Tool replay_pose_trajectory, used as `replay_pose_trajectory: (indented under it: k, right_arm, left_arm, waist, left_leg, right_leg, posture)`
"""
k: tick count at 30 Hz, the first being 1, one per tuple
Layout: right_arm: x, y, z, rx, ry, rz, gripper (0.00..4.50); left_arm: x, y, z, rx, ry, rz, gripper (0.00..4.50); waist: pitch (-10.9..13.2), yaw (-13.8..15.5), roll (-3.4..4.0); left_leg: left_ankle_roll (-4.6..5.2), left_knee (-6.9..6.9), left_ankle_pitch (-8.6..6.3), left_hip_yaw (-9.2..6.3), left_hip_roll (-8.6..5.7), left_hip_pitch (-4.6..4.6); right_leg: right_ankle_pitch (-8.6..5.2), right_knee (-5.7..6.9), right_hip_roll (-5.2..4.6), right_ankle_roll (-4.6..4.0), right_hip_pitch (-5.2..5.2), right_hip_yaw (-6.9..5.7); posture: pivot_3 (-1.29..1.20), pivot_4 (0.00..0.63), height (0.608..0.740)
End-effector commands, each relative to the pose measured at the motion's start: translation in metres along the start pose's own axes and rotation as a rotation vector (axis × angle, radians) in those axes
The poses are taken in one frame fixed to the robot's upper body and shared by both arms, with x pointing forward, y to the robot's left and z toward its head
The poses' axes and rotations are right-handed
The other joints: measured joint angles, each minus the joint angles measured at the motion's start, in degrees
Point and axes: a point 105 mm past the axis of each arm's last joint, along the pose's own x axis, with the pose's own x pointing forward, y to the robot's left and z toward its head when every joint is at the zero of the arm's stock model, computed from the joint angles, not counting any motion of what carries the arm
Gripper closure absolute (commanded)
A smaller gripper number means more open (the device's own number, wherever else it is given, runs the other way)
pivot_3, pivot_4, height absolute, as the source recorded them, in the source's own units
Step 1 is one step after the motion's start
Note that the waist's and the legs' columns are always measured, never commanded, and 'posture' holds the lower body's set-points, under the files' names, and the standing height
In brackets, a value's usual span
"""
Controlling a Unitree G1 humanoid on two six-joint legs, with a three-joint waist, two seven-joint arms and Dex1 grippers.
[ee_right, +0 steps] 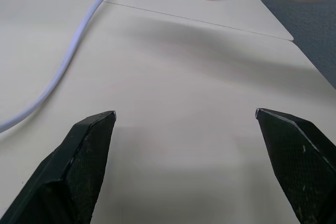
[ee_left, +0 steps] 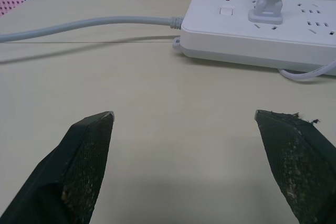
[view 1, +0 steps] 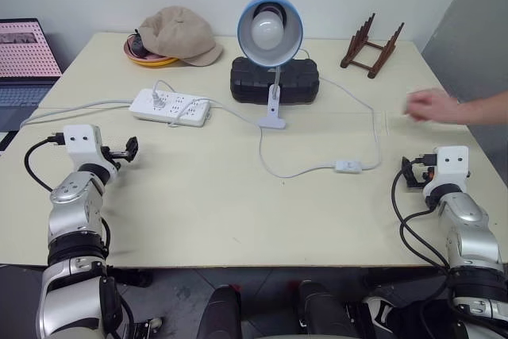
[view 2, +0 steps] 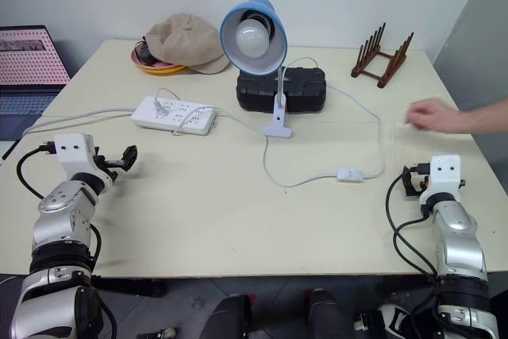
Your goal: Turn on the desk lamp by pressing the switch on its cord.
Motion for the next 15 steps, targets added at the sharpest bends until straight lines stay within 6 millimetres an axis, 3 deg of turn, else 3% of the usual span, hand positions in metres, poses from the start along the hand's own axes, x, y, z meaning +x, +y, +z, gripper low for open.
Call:
replay_pose_trajectory:
  k: [1, 15]
  right_arm:
    - [-0.0029, -0.0094, 0.0190, -0.021, -0.066, -0.018, 0.03]
    - [-0.0032, -0.0097, 0.0181, -0.030, -0.058, -0.004, 0.03]
  left_arm:
    - [0.0014, 0.0017, 0.0174, 0.015, -0.048, -0.001, 0.00]
    - [-0.0009, -0.0021, 0.0186, 0.014, -0.054, -0.032, 0.00]
  waist:
    - [0.0, 0.0, 0.00]
    - [0.0, 0.0, 0.00]
  left_leg:
    - [0.00, 0.00, 0.00, 0.00, 0.00, 0.00]
    - [0.00, 0.00, 0.00, 0.00, 0.00, 0.00]
  right_leg:
    - [0.00, 0.00, 0.00, 0.00, 0.00, 0.00]
    - [0.00, -0.01, 0.00, 0.00, 0.00, 0.00]
  posture:
    - [0.00, 0.150, 0.740]
    - [0.00, 0.150, 0.740]
